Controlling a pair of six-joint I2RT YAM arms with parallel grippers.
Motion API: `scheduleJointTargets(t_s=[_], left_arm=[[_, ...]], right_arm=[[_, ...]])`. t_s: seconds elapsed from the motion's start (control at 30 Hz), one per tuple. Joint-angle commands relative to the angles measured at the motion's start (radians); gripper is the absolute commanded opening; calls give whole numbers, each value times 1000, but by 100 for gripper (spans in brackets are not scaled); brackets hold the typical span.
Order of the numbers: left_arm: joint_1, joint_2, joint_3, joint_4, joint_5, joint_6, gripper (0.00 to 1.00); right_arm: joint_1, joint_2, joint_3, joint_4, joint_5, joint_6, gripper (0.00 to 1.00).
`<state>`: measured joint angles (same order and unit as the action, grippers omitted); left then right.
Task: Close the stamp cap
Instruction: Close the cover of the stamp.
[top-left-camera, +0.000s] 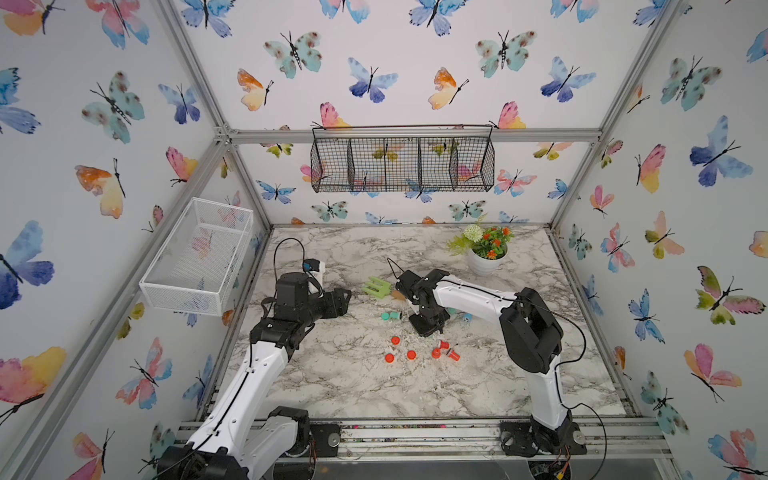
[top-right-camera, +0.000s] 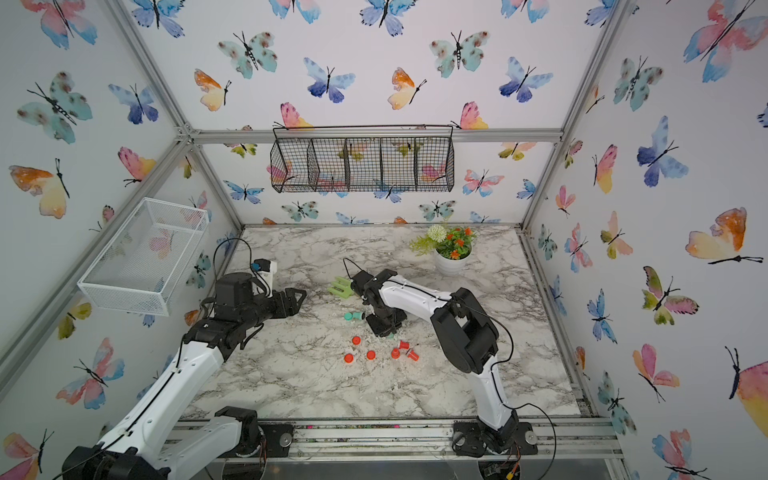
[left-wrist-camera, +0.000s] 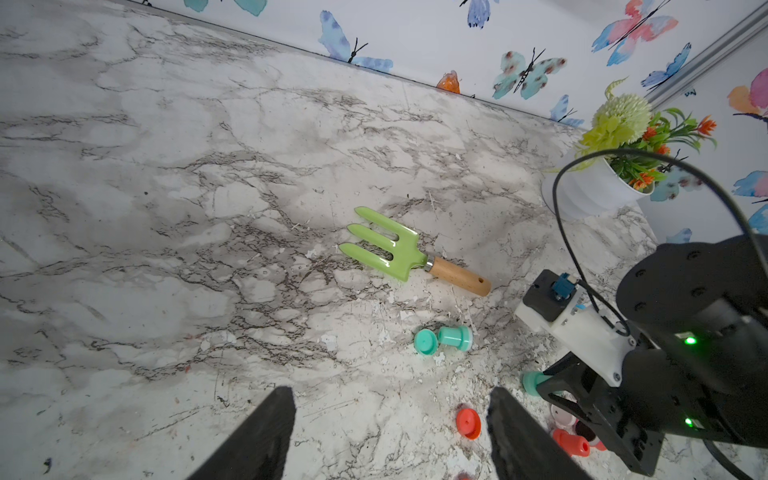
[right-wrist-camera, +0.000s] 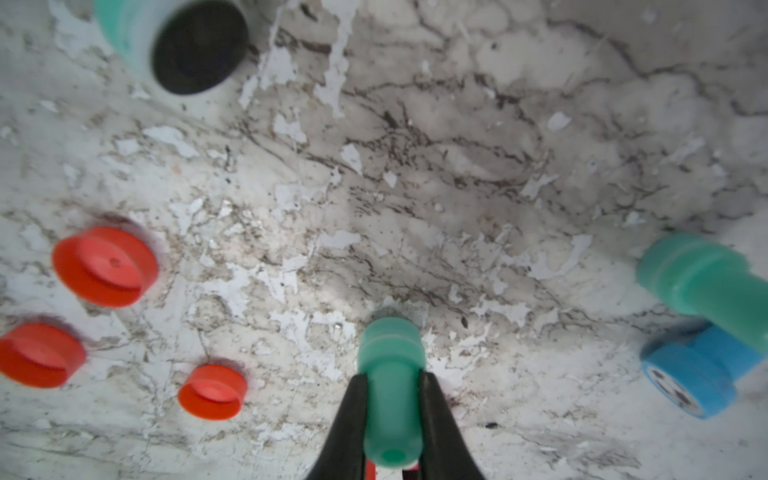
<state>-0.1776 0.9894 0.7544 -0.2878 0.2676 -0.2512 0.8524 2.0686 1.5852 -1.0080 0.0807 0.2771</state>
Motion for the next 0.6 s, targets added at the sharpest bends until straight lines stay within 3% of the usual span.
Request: scheduleJointTargets(t_s=[0.0,0.37,0.57], left_arm=[[7,5,11,17,18,4,75],[7,3,10,16,21,4,76],[6,6,11,17,23,6,76]], right_arm=[[0,-32,21,-6,-6,9,8],[-1,31,-23,-37,22,0,7],[-1,85,-81,-25,16,-14,2]])
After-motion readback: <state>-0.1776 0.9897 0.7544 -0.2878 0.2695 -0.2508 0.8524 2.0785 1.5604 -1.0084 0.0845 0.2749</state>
